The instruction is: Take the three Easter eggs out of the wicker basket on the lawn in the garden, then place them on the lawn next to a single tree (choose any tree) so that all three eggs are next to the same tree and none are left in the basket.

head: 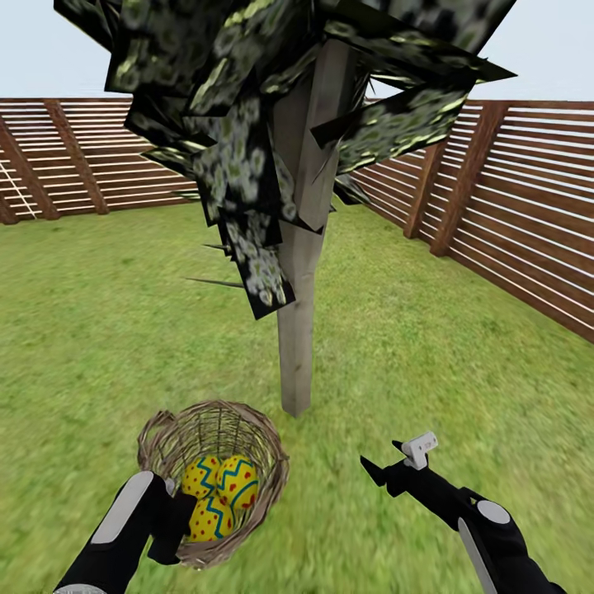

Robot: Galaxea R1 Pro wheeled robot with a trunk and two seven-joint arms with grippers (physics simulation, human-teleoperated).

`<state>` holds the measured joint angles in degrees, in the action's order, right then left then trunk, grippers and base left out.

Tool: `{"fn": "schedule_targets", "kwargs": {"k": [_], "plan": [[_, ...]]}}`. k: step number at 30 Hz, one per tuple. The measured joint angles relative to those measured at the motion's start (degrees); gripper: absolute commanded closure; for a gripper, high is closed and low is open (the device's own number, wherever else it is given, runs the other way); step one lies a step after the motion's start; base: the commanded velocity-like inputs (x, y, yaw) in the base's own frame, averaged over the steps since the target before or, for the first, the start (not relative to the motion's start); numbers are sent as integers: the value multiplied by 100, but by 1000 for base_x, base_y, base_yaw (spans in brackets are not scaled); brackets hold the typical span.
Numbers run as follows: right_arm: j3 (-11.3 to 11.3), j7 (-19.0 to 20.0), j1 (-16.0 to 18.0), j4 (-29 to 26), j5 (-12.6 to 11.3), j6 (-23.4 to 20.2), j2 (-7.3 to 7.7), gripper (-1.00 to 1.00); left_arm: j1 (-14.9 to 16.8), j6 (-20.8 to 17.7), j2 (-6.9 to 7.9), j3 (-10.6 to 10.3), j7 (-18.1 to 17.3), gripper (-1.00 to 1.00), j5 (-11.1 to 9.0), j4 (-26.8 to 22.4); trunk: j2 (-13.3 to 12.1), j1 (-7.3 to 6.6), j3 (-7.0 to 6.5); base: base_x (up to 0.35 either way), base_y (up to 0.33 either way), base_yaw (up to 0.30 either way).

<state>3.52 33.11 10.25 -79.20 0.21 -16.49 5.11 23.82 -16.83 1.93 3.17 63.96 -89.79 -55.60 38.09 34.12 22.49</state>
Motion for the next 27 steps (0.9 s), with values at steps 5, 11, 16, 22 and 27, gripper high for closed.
{"fn": "schedule_targets", "kwargs": {"k": [5, 11, 16, 22, 27], "plan": [[-1, -2, 0, 1, 3, 4, 1, -100, 13, 4, -3, 5, 1, 100, -25, 21, 0, 1, 20, -62, 110, 0], [0, -11, 0, 0, 3, -7, 0, -100, 13, -1, -30, 0, -2, 100, -8, 20, 0, 0, 39, -27, 52, 0], [0, -18, 0, -13, 4, -7, 0, -100, 27, -3, -34, 2, -8, 100, -9, 53, 119, 65, 97, 0, 0, 0], [0, -12, 0, -34, 4, -7, 8, -100, 358, 0, -34, -3, -348, 100, -22, 880, 360, 198, 205, 0, 0, 0], [0, -11, 0, -35, 4, -8, 9, -100, 485, -6, -19, -3, -502, 100, 15, 1153, 561, 307, 295, 0, 0, 0]]}}
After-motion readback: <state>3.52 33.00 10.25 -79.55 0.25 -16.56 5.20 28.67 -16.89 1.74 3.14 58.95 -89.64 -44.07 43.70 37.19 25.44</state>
